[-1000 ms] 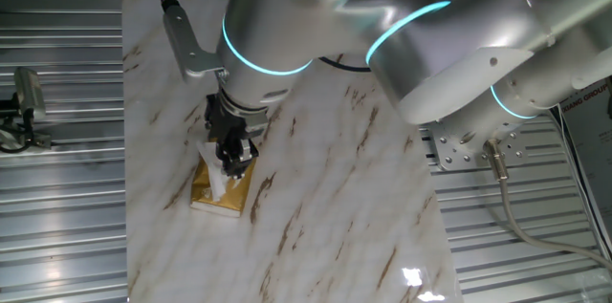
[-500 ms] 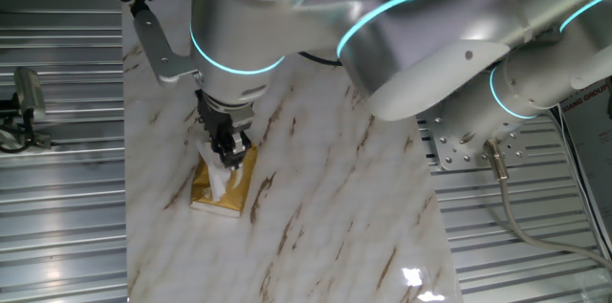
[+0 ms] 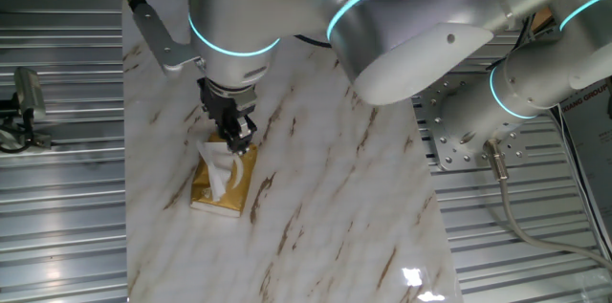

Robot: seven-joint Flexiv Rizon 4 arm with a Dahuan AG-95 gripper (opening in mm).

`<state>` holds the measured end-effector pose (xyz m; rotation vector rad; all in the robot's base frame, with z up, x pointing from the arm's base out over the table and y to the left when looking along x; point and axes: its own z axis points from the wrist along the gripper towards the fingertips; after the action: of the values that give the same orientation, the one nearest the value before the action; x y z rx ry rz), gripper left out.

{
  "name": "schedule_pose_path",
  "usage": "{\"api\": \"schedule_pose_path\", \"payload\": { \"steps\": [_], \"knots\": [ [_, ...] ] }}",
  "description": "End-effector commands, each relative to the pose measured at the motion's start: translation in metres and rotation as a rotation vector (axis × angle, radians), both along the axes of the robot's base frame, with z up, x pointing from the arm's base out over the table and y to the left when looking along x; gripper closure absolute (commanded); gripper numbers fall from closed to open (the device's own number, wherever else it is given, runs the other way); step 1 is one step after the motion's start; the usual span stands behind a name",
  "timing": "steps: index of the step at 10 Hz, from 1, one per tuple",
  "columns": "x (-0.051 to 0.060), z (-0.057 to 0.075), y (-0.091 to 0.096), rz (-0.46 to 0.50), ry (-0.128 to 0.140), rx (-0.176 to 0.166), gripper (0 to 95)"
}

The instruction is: Pull out a napkin

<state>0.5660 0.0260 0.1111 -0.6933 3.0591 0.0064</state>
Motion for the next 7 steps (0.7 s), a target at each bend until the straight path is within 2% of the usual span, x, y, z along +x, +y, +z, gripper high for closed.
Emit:
{"api": "schedule_pose_path", "payload": {
  "steps": [1,2,3,4,5,6,7],
  "knots": [
    [0.006,0.011,-0.006,0.048,0.076,0.003,38.0],
    [0.009,0.014,-0.003,0.036,0.080,0.006,38.0],
    [0.018,0.018,0.009,-0.022,0.081,0.021,38.0],
    [0.025,0.021,0.020,-0.058,0.085,0.016,38.0],
    [0.026,0.024,0.027,-0.084,0.098,0.009,38.0],
    [0.025,0.022,0.029,-0.088,0.089,0.011,38.0],
    [0.025,0.020,0.029,-0.078,0.093,0.014,38.0]
  ]
}}
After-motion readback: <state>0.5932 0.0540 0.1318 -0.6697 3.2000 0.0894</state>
